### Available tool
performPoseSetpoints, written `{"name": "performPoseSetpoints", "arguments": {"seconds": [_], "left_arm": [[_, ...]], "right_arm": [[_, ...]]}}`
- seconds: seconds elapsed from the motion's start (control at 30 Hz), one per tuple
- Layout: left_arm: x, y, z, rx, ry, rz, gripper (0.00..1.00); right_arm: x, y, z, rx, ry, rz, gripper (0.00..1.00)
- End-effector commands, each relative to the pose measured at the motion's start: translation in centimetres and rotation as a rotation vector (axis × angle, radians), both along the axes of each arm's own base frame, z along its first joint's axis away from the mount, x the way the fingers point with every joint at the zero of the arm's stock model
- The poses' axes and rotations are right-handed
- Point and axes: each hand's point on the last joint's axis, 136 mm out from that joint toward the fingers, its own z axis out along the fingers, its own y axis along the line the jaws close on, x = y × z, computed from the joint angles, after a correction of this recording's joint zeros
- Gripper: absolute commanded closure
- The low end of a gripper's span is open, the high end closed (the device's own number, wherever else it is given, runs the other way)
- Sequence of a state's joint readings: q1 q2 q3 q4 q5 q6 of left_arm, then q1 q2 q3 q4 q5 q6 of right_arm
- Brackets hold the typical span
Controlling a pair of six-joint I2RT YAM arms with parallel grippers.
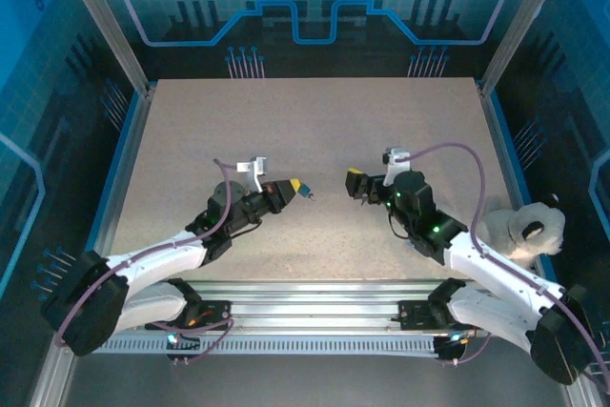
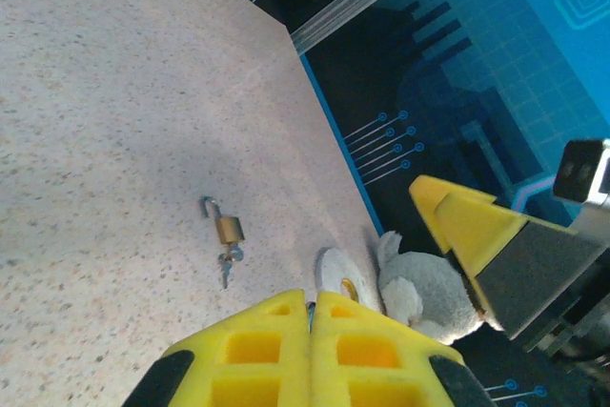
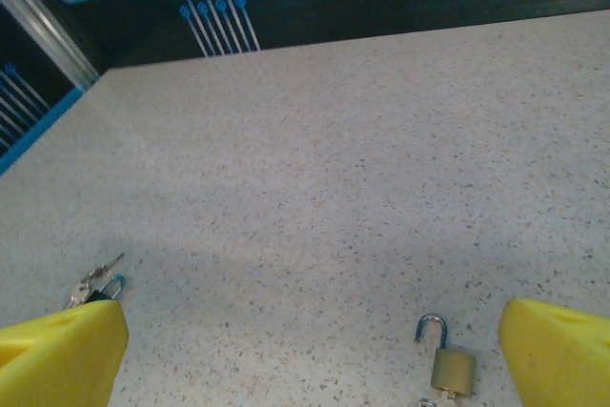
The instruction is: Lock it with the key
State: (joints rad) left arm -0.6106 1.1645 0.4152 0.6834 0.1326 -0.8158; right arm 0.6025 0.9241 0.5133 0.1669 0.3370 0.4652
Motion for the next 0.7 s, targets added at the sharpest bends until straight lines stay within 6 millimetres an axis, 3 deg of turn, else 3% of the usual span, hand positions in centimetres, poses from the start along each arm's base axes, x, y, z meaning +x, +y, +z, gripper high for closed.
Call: {"name": "performPoseSetpoints", "arguments": {"seconds": [0.0, 0.13, 0.33, 0.67], "left_arm": [[0.9, -1.4, 2.8, -0.075, -0.048, -0.043, 1.0], [2.0, -2.4, 2.7, -0.092, -0.017, -0.056, 1.0], [3.0, -3.7, 2.9, -0.103, 0.008, -0.083, 1.0], [4.2, -5.0, 3.1, -0.147, 0.034, -0.097, 1.0]], "right_arm": [[0.4, -1.2, 4.0, 0.184, -0.162, -0.055, 0.0], [0.4, -1.7, 3.5, 0.238, -0.143, -0.062, 0.0], [0.0, 0.6, 2.5, 0.285, -0.101, 0.063, 0.0], [-0.1, 1.1, 1.3, 0.329, -0.076, 0.094, 0.0]]}}
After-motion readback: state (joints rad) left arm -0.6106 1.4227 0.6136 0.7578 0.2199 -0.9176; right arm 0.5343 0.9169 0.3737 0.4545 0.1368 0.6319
